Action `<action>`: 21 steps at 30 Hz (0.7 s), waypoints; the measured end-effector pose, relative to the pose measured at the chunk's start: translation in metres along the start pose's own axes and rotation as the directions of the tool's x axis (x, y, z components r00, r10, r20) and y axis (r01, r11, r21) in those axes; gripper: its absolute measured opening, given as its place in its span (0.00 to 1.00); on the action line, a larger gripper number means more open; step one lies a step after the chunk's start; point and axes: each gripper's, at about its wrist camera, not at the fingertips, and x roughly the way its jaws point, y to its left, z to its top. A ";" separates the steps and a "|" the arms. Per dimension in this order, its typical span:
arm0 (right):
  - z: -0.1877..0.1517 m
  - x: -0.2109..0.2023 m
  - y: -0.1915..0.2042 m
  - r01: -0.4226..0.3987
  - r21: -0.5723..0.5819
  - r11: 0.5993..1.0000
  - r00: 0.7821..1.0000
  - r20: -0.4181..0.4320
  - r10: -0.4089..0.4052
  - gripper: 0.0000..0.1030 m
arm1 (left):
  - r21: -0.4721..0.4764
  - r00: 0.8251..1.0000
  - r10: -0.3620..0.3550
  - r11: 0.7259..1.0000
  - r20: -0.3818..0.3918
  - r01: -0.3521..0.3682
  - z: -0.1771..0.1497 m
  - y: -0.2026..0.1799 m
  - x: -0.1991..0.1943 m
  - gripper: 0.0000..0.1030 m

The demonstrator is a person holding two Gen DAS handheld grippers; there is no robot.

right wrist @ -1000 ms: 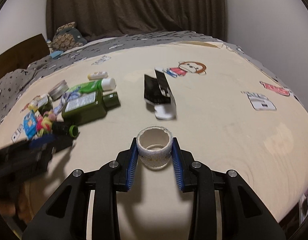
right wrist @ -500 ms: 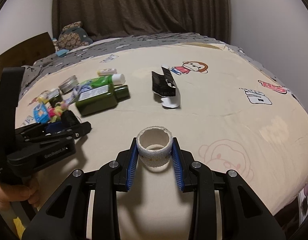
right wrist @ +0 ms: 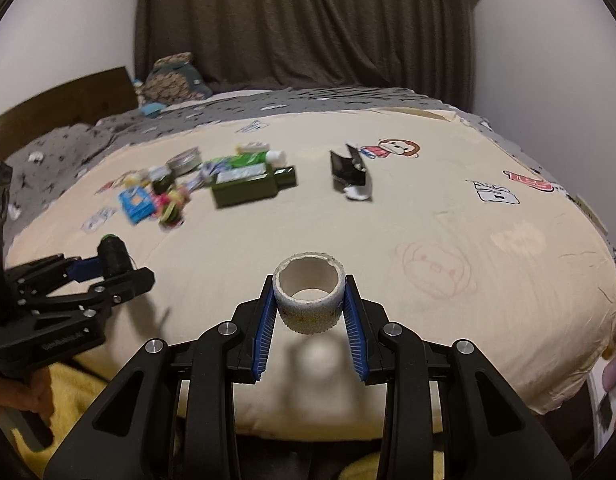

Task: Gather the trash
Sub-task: 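Lower both tools below the bed edge and open them over the bin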

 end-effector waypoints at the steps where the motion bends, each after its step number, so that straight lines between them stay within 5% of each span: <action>1: -0.005 -0.001 0.001 -0.008 -0.004 1.000 1.000 -0.008 0.008 0.33 | -0.001 1.000 -0.001 1.000 -0.008 0.001 -0.008 0.000 -0.003 0.47; 14: -0.066 0.015 0.014 -0.055 -0.026 0.998 0.983 -0.176 0.049 0.33 | 0.010 0.986 -0.022 1.000 -0.162 0.024 -0.084 -0.007 0.005 0.47; 21: -0.103 0.044 0.029 -0.134 -0.007 0.991 0.933 -0.337 0.124 0.32 | 0.002 0.954 -0.061 0.998 -0.292 0.064 -0.125 -0.012 0.029 0.47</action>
